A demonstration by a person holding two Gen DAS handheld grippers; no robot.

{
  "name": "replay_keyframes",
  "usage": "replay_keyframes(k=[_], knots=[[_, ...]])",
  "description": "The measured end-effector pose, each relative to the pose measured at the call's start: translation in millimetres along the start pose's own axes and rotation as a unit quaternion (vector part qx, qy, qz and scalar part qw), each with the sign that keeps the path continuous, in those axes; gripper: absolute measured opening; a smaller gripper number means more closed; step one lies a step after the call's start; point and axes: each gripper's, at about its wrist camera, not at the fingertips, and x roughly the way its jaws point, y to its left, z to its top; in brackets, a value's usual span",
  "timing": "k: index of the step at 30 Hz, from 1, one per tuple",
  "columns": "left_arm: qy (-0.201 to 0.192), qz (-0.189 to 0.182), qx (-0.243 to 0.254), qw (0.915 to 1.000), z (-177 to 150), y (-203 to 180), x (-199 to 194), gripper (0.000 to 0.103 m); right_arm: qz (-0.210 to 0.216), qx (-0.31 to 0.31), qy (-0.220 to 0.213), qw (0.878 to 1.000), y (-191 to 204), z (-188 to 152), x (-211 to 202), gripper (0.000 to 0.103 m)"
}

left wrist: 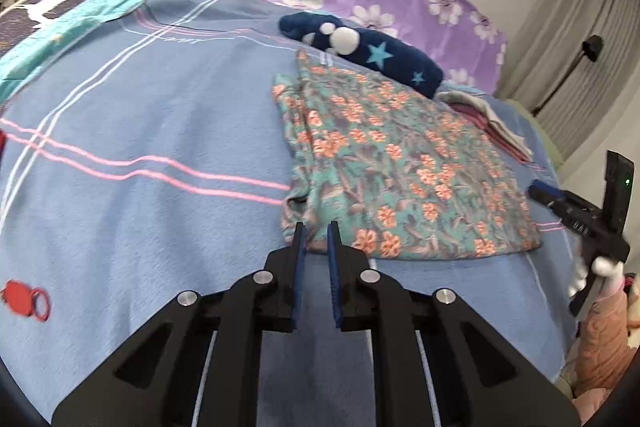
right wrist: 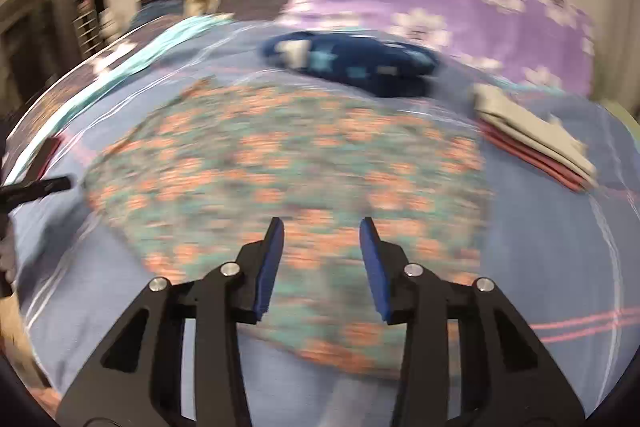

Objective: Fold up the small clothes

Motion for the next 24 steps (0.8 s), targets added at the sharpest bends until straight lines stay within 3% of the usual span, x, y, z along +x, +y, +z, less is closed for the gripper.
replay_keyframes(k=[2,3,4,8,10,13,18,24], knots=[[0.0,-0.014,0.01,0.9999,5,-1,9,0.02,0.016,-0.027,0.004,1.0,27,3,5,0.042],[0.0,-0.016,0.015,0.9998,10,0,17,0.034,0.022,-0.036,0.007,0.999,39,6,9,0.042],[0.001,-0.017,0.017,0.9997,12,2,19,0.042,0.028,-0.043,0.01,0.999,49,8,12,0.042],[0.009,-0.039,0.034,0.9986,28,4,37,0.041,0.047,-0.055,0.025,0.997,81,14,21,0.042],[0.019,-0.052,0.039,0.9977,31,5,43,0.012,0.05,-0.059,0.03,0.997,88,13,22,0.043],[0.03,-0.054,0.044,0.9971,25,12,36,0.002,0.048,-0.058,0.036,0.996,94,12,25,0.043],[0.035,-0.071,0.02,0.9966,2,32,29,0.002,0.06,-0.069,0.047,0.995,104,9,28,0.044],[0.015,-0.091,0.009,0.9957,2,35,17,0.002,0.091,-0.106,0.043,0.989,142,20,36,0.046]])
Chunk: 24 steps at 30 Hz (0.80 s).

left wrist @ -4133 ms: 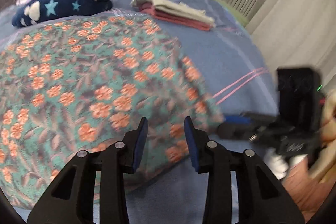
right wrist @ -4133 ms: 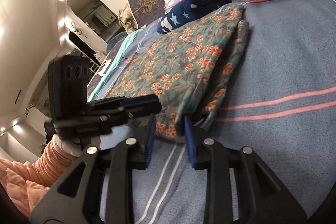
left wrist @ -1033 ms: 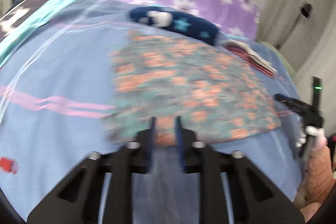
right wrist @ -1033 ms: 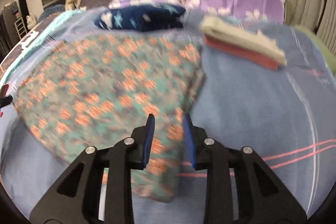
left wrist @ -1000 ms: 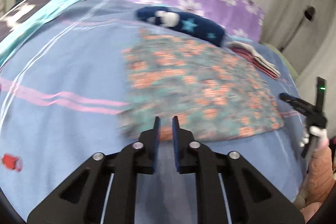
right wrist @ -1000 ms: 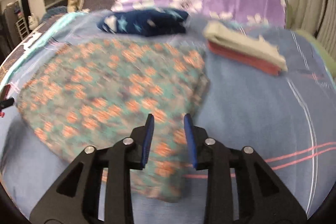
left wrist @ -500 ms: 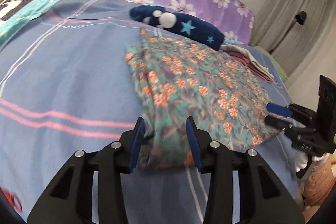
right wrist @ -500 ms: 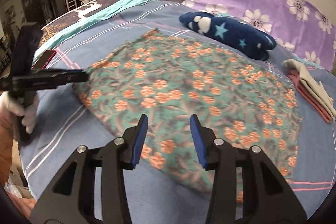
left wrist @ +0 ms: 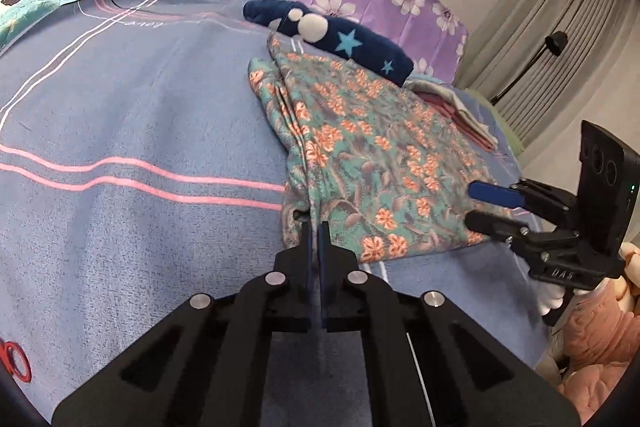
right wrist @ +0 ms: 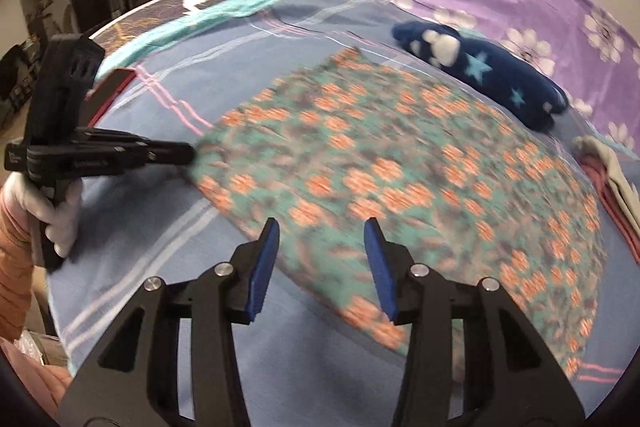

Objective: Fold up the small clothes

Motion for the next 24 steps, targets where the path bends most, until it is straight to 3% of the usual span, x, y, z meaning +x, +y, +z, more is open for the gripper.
replay_keyframes(k=[4,8,11,13,15,20,24], knots=[[-0.015,0.016,-0.02,0.9996,12,17,-5,0.004,0.013,-0.014,0.001,1.0,18,8,9,0.046],[0.02,-0.013,-0.025,0.9994,21,24,15,0.006,0.018,-0.008,0.011,1.0,19,17,17,0.046],[0.033,-0.027,-0.013,0.999,19,15,24,0.013,0.025,0.004,0.001,1.0,14,40,19,0.046],[0.029,-0.034,-0.011,0.9989,19,12,23,0.026,0.034,0.02,-0.003,0.999,8,59,22,0.046],[0.024,-0.041,-0.014,0.9988,18,9,21,0.032,0.037,0.029,-0.002,0.999,5,77,30,0.047],[0.028,-0.043,-0.019,0.9985,18,6,26,0.034,0.045,0.012,0.019,0.999,14,122,67,0.047],[0.027,-0.04,-0.022,0.9986,20,6,30,0.033,0.019,-0.024,0.047,0.998,32,149,113,0.047]])
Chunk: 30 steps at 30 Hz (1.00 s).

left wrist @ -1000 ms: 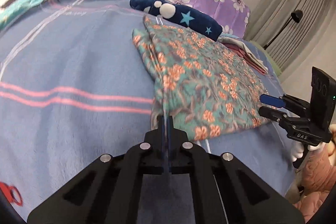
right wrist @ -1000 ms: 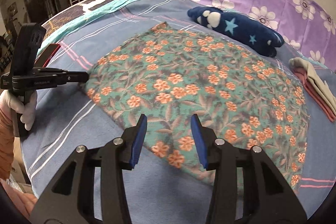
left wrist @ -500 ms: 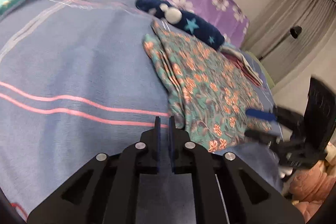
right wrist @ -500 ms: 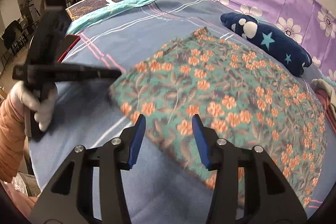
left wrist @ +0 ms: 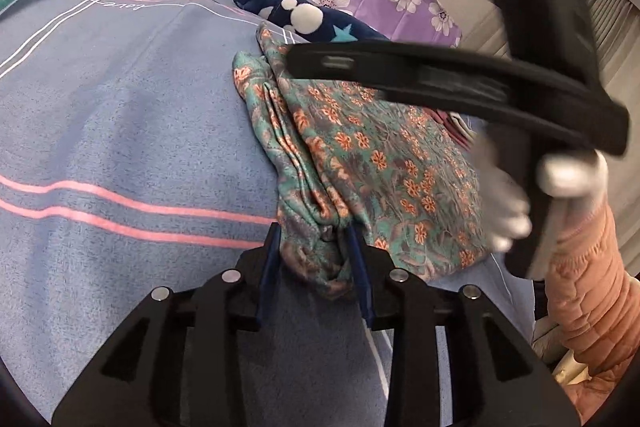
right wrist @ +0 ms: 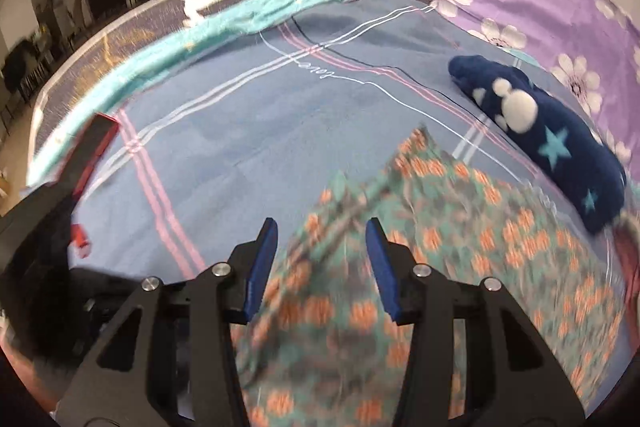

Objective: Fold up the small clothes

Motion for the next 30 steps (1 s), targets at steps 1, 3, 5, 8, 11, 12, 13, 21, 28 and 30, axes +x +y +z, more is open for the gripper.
replay_keyframes(k=[1,3,5,8,11,12,13,21,28,30], knots=[[0.0,0.0,-0.002,1.0,0,1,1,0.032,-0.002,-0.005,0.01,1.0,3,6,11,0.046],[0.001,0.002,-0.007,1.0,0,3,1,0.027,-0.012,-0.016,0.029,0.999,8,12,32,0.046],[0.002,0.018,-0.011,0.9998,-2,6,-1,0.008,-0.045,-0.034,0.054,0.997,13,16,57,0.038],[-0.006,0.024,-0.018,0.9995,-11,9,-10,0.006,-0.073,-0.028,0.056,0.995,9,20,73,0.002],[-0.006,0.014,-0.033,0.9993,-20,16,-13,0.003,-0.051,0.04,0.017,0.998,-11,27,65,0.002],[-0.007,0.004,-0.044,0.999,-20,21,-14,0.003,-0.041,0.052,0.02,0.998,-18,28,69,0.002],[-0.007,0.001,-0.048,0.9988,-20,22,-13,0.003,-0.031,0.059,0.026,0.997,-21,28,73,0.002],[-0.038,-0.021,-0.061,0.9972,-23,30,-33,0.003,0.013,0.074,-0.034,0.997,-37,16,19,0.02],[-0.063,-0.024,0.023,0.9975,-11,-4,-49,0.027,0.016,0.027,-0.042,0.999,-32,-29,-30,0.031],[-0.035,-0.013,0.04,0.9985,-8,-9,-32,0.027,0.024,0.031,-0.037,0.999,-30,-46,-36,0.032]])
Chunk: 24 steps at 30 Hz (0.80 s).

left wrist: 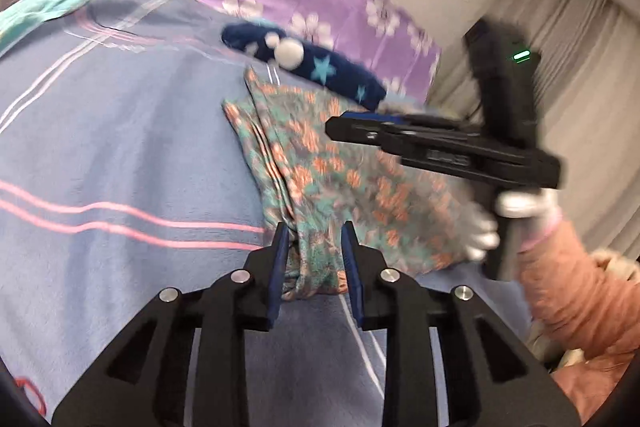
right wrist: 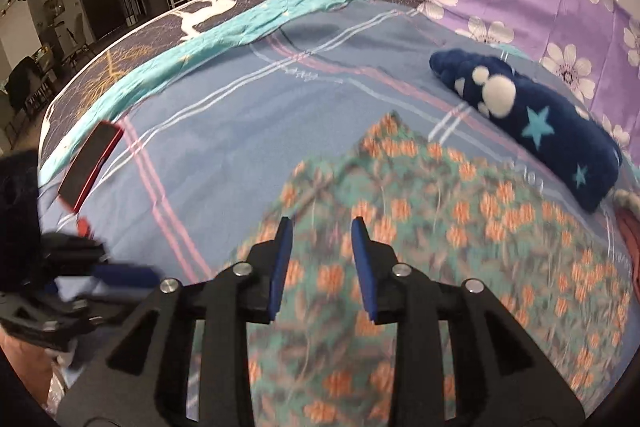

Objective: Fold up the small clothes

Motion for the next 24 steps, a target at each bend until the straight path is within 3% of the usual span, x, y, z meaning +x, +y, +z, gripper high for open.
replay_keyframes(k=[2,3,4,9,14,21,24], knots=[[0.034,0.021,0.009,0.9992,1,0,23,0.023,0.004,0.003,0.0,1.0,0,-10,-5,0.034],[0.046,0.028,0.005,0.9986,1,-1,29,0.002,0.003,0.005,-0.001,1.0,0,-15,-8,0.034],[0.051,0.027,-0.005,0.9983,0,1,31,0.002,0.003,0.006,-0.002,1.0,0,-18,-10,0.034],[0.051,0.027,-0.005,0.9983,-12,9,15,0.002,0.001,0.001,-0.013,1.0,0,-36,-29,0.04],[0.045,0.023,-0.02,0.9985,-12,12,16,0.003,-0.007,-0.05,0.003,0.999,23,-56,-26,0.042],[0.023,0.059,-0.02,0.9978,-1,16,8,0.019,0.009,-0.134,0.016,0.991,71,-85,-19,0.051],[0.031,0.064,-0.031,0.997,2,25,14,0.021,-0.016,-0.163,0.025,0.986,88,-95,-6,0.051]])
